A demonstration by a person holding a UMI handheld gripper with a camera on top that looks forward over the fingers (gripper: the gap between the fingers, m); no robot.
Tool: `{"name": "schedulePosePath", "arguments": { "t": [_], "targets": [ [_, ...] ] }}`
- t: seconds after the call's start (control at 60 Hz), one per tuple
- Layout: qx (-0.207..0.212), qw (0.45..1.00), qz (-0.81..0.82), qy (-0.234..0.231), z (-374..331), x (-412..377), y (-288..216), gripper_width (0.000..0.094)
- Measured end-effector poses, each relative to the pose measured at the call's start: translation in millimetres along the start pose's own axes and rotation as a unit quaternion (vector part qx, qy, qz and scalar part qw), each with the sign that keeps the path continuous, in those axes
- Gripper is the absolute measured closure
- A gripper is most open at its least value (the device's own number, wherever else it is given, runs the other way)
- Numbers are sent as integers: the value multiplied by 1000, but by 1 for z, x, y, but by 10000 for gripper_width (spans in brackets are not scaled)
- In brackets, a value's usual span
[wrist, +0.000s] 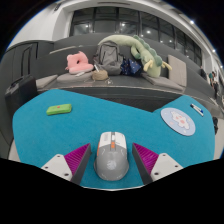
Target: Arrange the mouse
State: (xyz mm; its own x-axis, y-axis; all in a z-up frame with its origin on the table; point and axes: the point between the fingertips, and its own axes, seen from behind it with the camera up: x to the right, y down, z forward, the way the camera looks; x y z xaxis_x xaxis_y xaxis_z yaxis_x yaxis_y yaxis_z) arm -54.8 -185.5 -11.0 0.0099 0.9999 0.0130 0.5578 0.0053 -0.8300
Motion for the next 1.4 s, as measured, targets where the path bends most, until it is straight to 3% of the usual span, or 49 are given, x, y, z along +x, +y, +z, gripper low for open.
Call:
{"name": "schedulePosePath", "arguments": {
  "t": [0.1,0.167,0.3,0.467,0.6,0.7,0.783,0.917,1.083,1.183,1.267,1.383,1.4],
  "targets": [
    [-7,1000,-3,2,5,0,0,121],
    [-15,1000,6,8,7,2,3,498],
    [-16,1000,9,2,4,0,2,609],
    [-3,1000,24,-18,-15,2,-8,624],
    [51,998,38,-28,-38,37,-77,624],
    [102,994,25,15,-34,108,-138,625],
    [115,992,21,51,-14,176,-161,626],
    [68,992,49,98,43,271,-137,618],
    [-8,996,24,84,101,311,-79,593],
    [-18,996,37,85,106,319,-57,552],
    [-14,996,52,77,108,318,-56,445],
    [-12,994,24,104,100,329,-61,66],
    [-9,995,23,100,97,327,-66,81]
  ]
}}
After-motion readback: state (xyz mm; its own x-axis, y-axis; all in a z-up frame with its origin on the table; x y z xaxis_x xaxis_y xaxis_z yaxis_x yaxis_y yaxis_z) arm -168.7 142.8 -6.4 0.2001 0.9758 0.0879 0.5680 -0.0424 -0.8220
